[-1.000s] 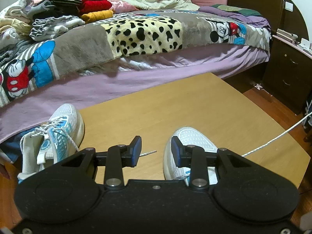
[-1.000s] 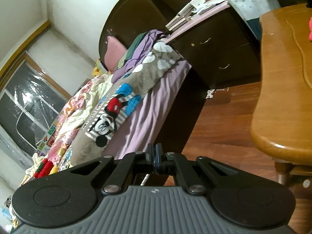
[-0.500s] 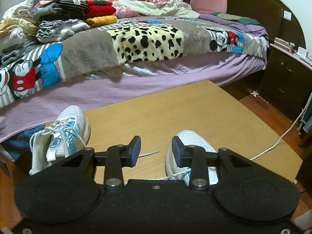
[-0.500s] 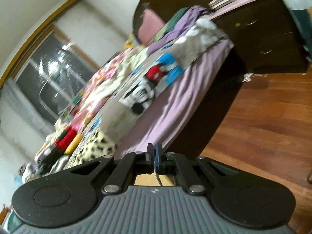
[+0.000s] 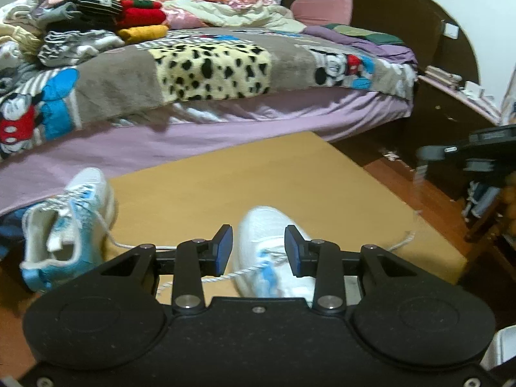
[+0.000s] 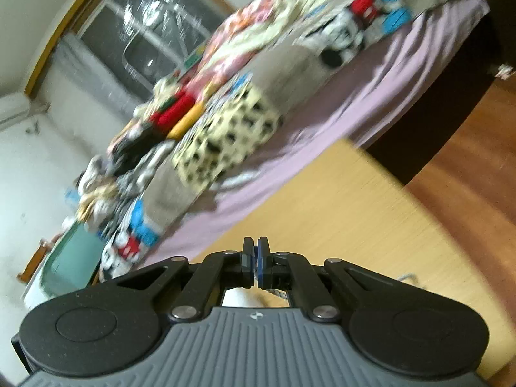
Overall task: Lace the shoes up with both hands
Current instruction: 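Bring the right gripper back to the sneaker while the left gripper grasps the lace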
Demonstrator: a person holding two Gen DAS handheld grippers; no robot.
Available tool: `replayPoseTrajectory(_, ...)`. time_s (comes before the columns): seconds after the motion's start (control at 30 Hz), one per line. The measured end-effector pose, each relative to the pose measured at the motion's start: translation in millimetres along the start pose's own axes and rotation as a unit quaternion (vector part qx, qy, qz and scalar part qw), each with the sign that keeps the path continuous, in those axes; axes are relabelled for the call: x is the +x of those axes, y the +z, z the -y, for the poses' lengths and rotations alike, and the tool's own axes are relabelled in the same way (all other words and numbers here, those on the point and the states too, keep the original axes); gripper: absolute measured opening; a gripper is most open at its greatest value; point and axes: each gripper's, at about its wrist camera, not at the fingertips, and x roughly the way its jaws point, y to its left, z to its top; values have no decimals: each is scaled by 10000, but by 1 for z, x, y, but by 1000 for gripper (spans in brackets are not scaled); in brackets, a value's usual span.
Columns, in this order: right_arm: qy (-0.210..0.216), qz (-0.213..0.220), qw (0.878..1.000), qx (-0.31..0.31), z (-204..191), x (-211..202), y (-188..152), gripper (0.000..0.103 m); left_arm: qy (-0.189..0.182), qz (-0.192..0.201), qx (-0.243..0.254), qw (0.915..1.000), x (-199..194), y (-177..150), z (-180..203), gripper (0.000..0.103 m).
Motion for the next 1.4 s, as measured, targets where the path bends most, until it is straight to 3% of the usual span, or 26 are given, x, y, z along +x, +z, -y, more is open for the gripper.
replayPoseTrajectory(0.33,488,-880,9947,-210,-46,62,-52,4,-421,-1,-84,9991,-3,-8,10,37)
replayPoseTrajectory(0.63,763,-1328,9871,-462,-68,87,-81,4,-686,-114,-41,9976,4,-13,17,35)
replayPoseTrajectory(1.23,1306,-1549,9785,-390,-64,97,-74,7,-659,-36,236,9975,22,-10,25,3)
replayPoseTrajectory(1.4,1430,-1523,9776,-249,-57,96,-70,7,-638,-14,20,9980,26,-10,19,2)
